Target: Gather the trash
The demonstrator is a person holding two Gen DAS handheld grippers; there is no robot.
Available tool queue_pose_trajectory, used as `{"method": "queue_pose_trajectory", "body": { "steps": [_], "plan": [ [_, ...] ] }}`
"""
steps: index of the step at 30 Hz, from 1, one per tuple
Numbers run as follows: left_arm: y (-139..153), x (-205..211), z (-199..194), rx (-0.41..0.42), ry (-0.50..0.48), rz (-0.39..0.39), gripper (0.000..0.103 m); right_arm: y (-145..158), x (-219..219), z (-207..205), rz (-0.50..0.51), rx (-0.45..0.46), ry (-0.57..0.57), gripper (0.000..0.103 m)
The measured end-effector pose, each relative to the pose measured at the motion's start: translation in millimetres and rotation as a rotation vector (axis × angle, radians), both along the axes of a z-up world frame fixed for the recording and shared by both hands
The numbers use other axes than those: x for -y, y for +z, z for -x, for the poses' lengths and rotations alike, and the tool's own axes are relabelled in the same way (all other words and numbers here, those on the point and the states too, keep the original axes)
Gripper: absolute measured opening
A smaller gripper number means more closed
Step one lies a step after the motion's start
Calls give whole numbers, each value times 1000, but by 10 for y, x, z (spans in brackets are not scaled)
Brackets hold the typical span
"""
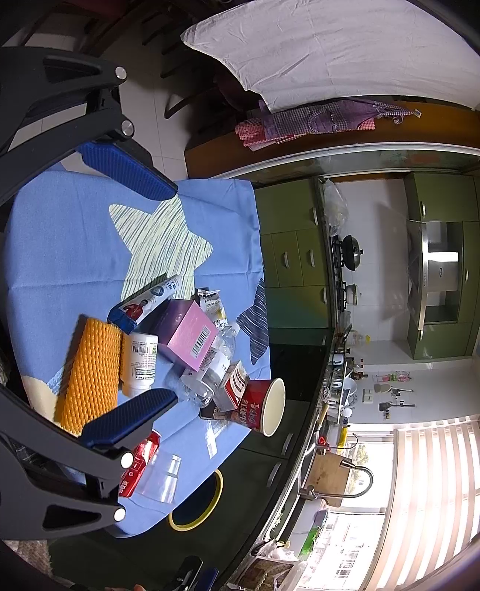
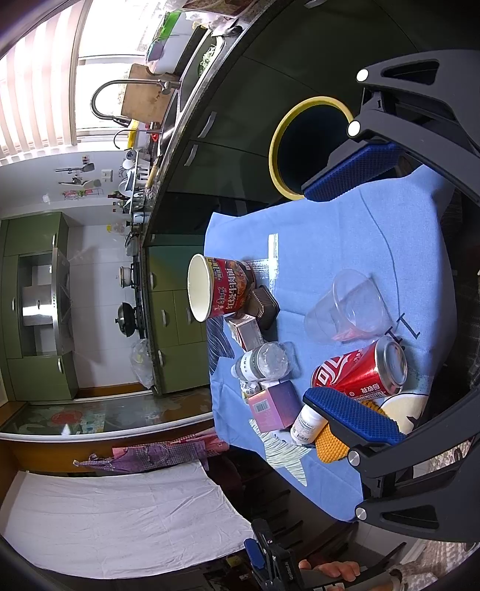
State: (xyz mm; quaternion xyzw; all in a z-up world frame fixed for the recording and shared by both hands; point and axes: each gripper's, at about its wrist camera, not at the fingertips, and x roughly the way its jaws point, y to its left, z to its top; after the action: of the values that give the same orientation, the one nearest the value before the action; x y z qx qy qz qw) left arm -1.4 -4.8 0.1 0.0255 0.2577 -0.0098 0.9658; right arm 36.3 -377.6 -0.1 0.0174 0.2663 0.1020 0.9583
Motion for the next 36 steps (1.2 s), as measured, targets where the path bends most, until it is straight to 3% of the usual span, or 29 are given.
{"method": "queue_pose_trajectory", "body": {
  "steps": [36],
  "plan": [
    [11,81,23,1,-14,-3,97,-24,-7,-39,-8,-3,0,99]
  ]
}}
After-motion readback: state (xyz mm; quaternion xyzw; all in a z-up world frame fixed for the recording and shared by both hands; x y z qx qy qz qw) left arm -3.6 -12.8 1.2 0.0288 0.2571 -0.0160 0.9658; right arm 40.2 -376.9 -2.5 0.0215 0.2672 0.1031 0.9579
